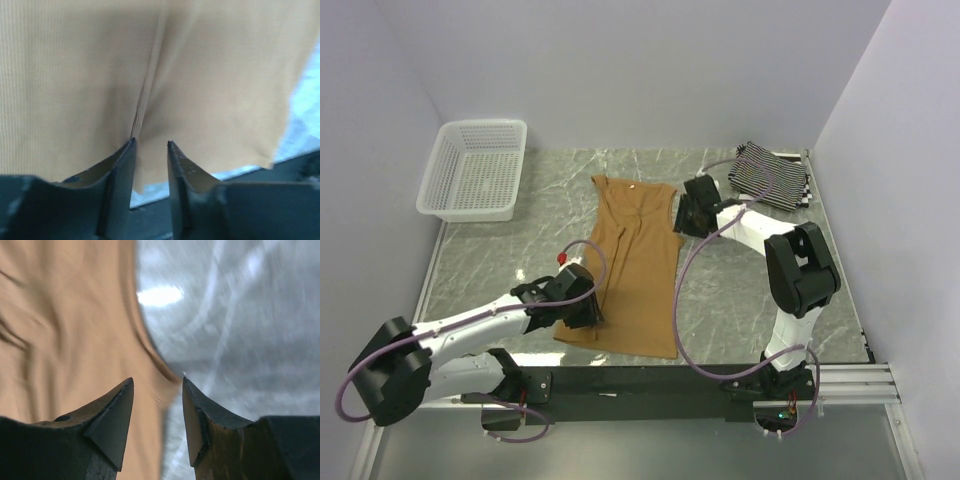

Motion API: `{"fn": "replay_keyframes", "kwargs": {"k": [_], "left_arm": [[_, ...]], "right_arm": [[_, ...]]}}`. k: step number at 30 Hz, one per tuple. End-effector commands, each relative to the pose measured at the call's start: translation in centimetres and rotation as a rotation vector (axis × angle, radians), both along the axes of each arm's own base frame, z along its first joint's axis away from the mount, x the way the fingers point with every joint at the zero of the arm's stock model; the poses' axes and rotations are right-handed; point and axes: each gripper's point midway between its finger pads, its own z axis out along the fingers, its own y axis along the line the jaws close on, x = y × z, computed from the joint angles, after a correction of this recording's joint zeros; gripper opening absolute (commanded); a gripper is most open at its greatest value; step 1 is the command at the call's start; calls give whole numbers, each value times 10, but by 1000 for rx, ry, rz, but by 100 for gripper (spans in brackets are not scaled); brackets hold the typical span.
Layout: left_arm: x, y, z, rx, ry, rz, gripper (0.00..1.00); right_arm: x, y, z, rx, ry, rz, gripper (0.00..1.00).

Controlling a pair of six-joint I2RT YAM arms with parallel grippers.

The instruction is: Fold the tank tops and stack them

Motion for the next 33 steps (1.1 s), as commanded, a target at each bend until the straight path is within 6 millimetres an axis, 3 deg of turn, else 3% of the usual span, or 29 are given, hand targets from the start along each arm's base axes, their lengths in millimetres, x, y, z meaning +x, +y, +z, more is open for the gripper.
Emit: {"fn": "replay_keyframes", "kwargs": {"k": [1, 4, 8, 12, 13, 14, 16, 21, 23, 24, 25, 33], "left_arm": [[14, -21, 52, -107, -111, -53, 38], [18, -37, 76, -164, -154, -76, 40], [13, -55, 84, -166, -163, -110, 40], [-5, -89, 89, -197, -155, -179, 40], [-9, -95, 82, -183, -141, -190, 40], [-10, -102, 80, -181, -148, -196, 40], [-23, -119, 73, -170, -132, -228, 39], [-44, -161, 68, -171, -146, -297, 39], [-48, -170, 55, -121, -147, -312, 39], [-49, -178, 60, -109, -171, -316, 39], [-51, -180, 48, -69, -165, -320, 39], [-66, -207, 37, 39, -217, -361, 38]], "right_arm": [[-11, -11, 3, -8, -32, 2, 52], [-19, -7, -6, 27, -11, 12, 53], [-19, -1, -17, 62, 12, 10, 53], [-19, -2, -31, 66, 33, -21, 46], [-22, -7, -37, 57, 45, -37, 40], [-23, -10, -38, 56, 46, -48, 23], [-27, -20, -42, 49, 52, -77, 9], [-32, -36, -42, 50, 46, -114, 4], [-34, -37, -44, 55, 54, -112, 3], [-36, -38, -44, 56, 54, -113, 2], [-37, -38, -46, 56, 59, -113, 0], [-38, -40, -48, 75, 67, -114, 0]]}}
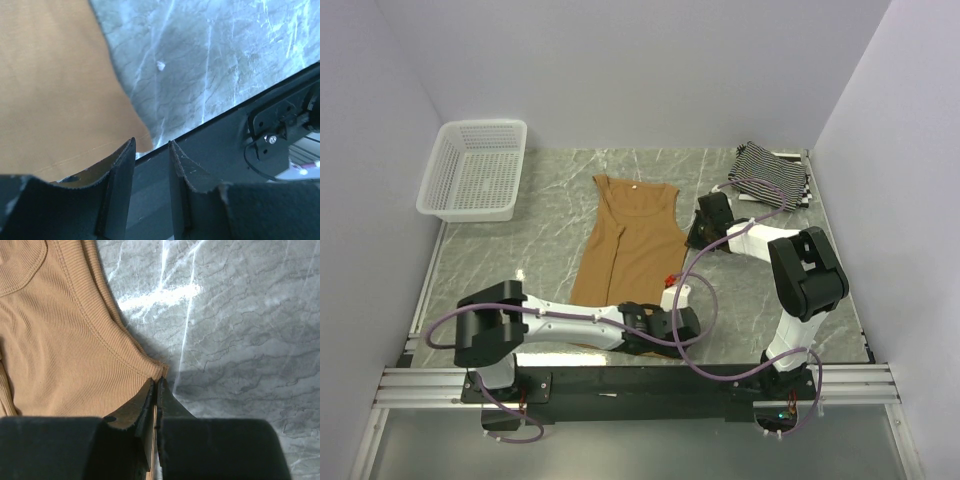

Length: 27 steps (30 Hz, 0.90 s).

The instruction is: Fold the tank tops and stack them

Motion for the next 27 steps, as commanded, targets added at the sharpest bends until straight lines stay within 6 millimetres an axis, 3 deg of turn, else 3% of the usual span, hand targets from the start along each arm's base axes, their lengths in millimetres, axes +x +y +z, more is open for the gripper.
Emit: {"fn": "replay_keyframes", "kwargs": {"k": [1, 12, 15, 17, 21, 26, 27], "left_arm": [[4, -8, 3, 44, -69, 25, 38], [-6, -6, -28, 216, -131, 54, 34], [-8, -6, -32, 253, -152, 54, 29], [-9, -7, -33, 258, -154, 51, 20], [-16, -14, -22, 230, -168, 33, 1], [-27, -19, -2, 104, -153, 10, 1], [-27, -21, 12, 50, -148, 16, 1]], "right_arm": [[-9, -15, -6, -26, 31, -28, 0], [-10, -11, -8, 2, 36, -15, 0], [-10, -11, -8, 2, 36, -15, 0], [-10, -12, -7, 0, 30, -17, 0], [-12, -20, -6, -12, 31, -34, 0], [-14, -35, 1, -40, 19, -67, 0], [-16, -37, 2, -48, 18, -69, 0]]}}
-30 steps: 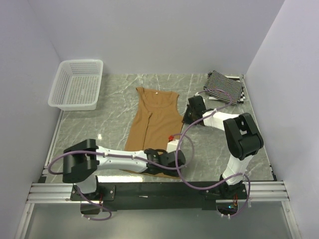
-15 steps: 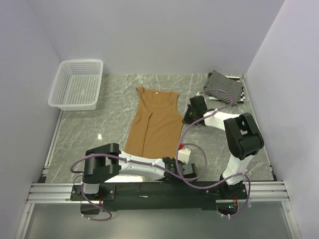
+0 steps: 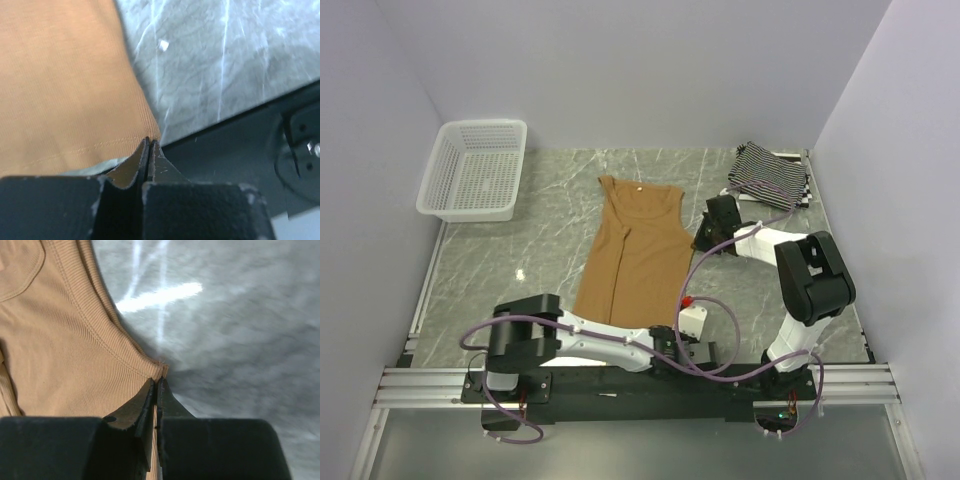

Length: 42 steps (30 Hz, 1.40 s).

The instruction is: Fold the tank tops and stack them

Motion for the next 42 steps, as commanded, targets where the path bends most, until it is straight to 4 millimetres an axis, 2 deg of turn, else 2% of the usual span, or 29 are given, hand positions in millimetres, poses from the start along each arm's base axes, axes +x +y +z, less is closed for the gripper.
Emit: {"fn": "replay_keyframes", "kwargs": {"k": [1, 2, 3, 5, 6, 8, 10, 11, 12, 14, 16, 18, 19, 20, 22, 23, 24, 25, 26, 27, 28, 30, 31, 38, 42], "left_arm": [[-5, -10, 44, -181, 0, -7, 1], [-6, -6, 41, -200, 9, 5, 1], [-6, -4, 51, -233, 10, 13, 1], [-6, 3, 49, -259, 17, 37, 0], [-4, 6, 57, -290, 17, 52, 1], [-4, 14, 52, -306, 27, 83, 1], [1, 20, 59, -345, 33, 117, 1], [3, 29, 51, -340, 41, 141, 0], [6, 32, 56, -365, 46, 157, 0], [9, 45, 48, -363, 61, 195, 1], [13, 55, 51, -382, 61, 229, 1], [15, 66, 47, -387, 66, 260, 1], [16, 71, 45, -379, 65, 272, 1], [17, 78, 40, -372, 62, 294, 1], [19, 85, 38, -372, 62, 320, 1], [20, 93, 32, -358, 63, 350, 0], [21, 97, 32, -361, 61, 365, 1], [21, 100, 30, -357, 63, 380, 1], [22, 110, 25, -338, 62, 414, 1], [23, 114, 25, -341, 61, 425, 1], [23, 118, 24, -334, 59, 437, 0], [24, 131, 23, -324, 59, 480, 0], [24, 136, 22, -322, 59, 492, 0], [26, 161, 30, -343, 55, 534, 1], [27, 172, 27, -326, 58, 540, 1]], "right_arm": [[-8, -27, 4, -84, 8, -53, 0], [-9, -27, 8, -83, 2, -50, 0], [-9, -27, 9, -89, 4, -48, 0], [-7, -27, 14, -96, -3, -44, 0], [-6, -24, 16, -91, -5, -36, 0], [-4, -20, 18, -85, -7, -26, 0], [-1, -13, 22, -83, -9, -10, 0], [1, -11, 24, -90, -13, -10, 0], [5, -7, 30, -93, -20, -6, 0], [6, 2, 34, -102, -26, 3, 0], [11, 9, 44, -101, -42, 6, 0], [17, 23, 52, -103, -54, 21, 0], [17, 29, 48, -111, -44, 31, 0], [24, 41, 58, -106, -65, 46, 0], [25, 52, 50, -126, -42, 62, 0], [23, 64, 50, -127, -40, 83, 0], [30, 72, 56, -126, -50, 88, 0], [31, 77, 46, -134, -30, 94, 0], [37, 86, 51, -126, -44, 99, 0], [36, 94, 49, -130, -35, 113, 0], [36, 98, 39, -143, -17, 120, 0], [40, 111, 41, -146, -23, 136, 0], [41, 113, 35, -158, -12, 139, 0], [44, 133, 42, -155, -40, 146, 0], [45, 141, 43, -152, -44, 160, 0]]}}
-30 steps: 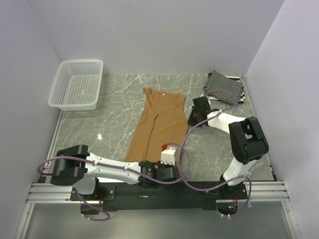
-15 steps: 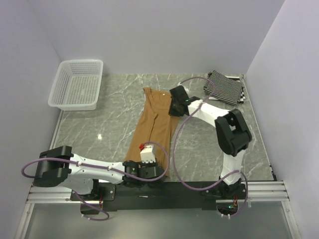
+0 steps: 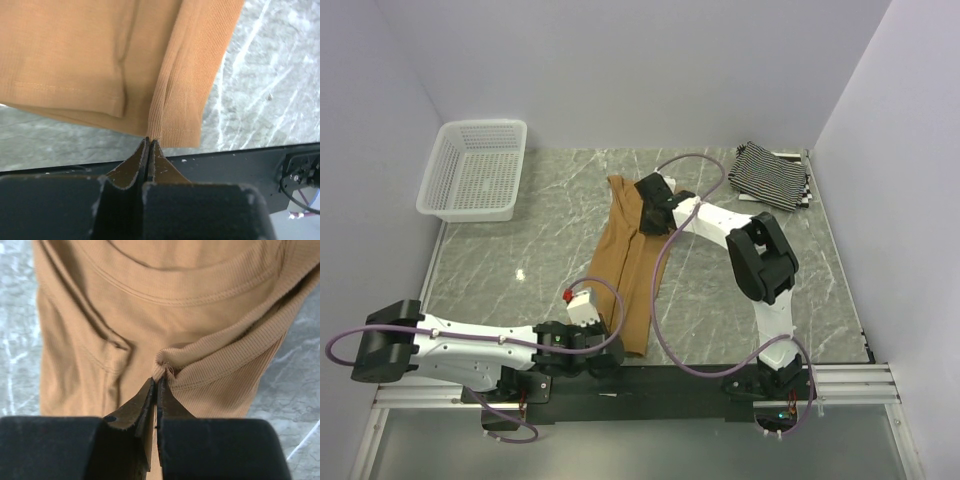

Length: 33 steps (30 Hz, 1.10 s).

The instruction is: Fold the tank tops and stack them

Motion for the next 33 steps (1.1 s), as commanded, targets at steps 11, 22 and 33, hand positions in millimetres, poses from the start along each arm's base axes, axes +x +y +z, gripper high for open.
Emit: {"fn": "replay_keyframes", "kwargs": {"k": [11, 22, 33], "left_arm": [[5, 28, -24, 65, 40, 34, 1], [17, 26, -18, 76, 28, 8, 11], [37, 11, 38, 9, -76, -43, 33]], "right_arm": [[20, 29, 3, -27, -32, 12, 0], [21, 26, 20, -29, -97, 46, 44], [19, 2, 77, -1, -216, -21, 46]]}}
